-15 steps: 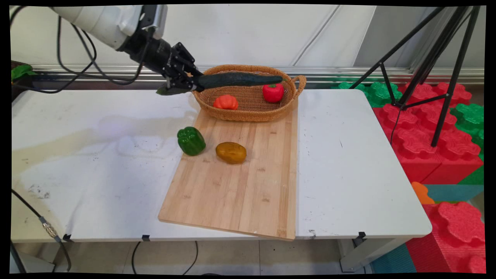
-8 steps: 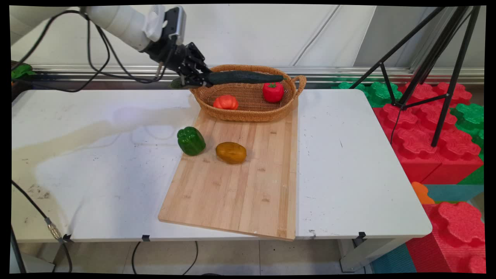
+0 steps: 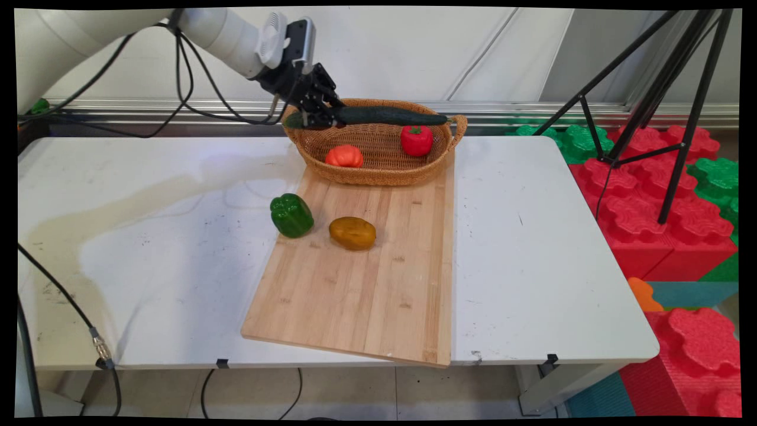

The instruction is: Place the picked object in the vegetable basket

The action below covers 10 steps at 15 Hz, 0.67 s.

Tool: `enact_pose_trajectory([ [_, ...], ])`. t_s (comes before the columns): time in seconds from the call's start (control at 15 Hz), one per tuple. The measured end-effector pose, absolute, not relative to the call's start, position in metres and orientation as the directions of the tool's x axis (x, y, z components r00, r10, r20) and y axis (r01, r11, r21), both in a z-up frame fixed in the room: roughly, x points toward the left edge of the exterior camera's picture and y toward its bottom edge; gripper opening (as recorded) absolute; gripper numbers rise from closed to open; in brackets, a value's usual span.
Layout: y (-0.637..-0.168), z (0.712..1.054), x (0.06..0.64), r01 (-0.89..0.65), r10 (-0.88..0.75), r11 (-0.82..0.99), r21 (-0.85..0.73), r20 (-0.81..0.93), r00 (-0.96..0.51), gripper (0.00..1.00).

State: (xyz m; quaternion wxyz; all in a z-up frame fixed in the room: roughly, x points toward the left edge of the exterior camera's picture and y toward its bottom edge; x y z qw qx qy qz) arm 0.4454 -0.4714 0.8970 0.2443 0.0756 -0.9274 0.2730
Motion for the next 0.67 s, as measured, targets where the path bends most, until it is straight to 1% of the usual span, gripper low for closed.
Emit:
enact_pose_trajectory([
  [0.27,-0.490,0.887,0.440,-0.273,-0.008,0.837,-0.474,0.489,-0.872,0.00],
  [0.33,-0.494,0.885,0.440,-0.275,-0.010,0.837,-0.473,0.490,-0.872,1.00],
  [0.67,-0.501,0.882,0.439,-0.298,-0.026,0.836,-0.461,0.509,-0.860,1.00],
])
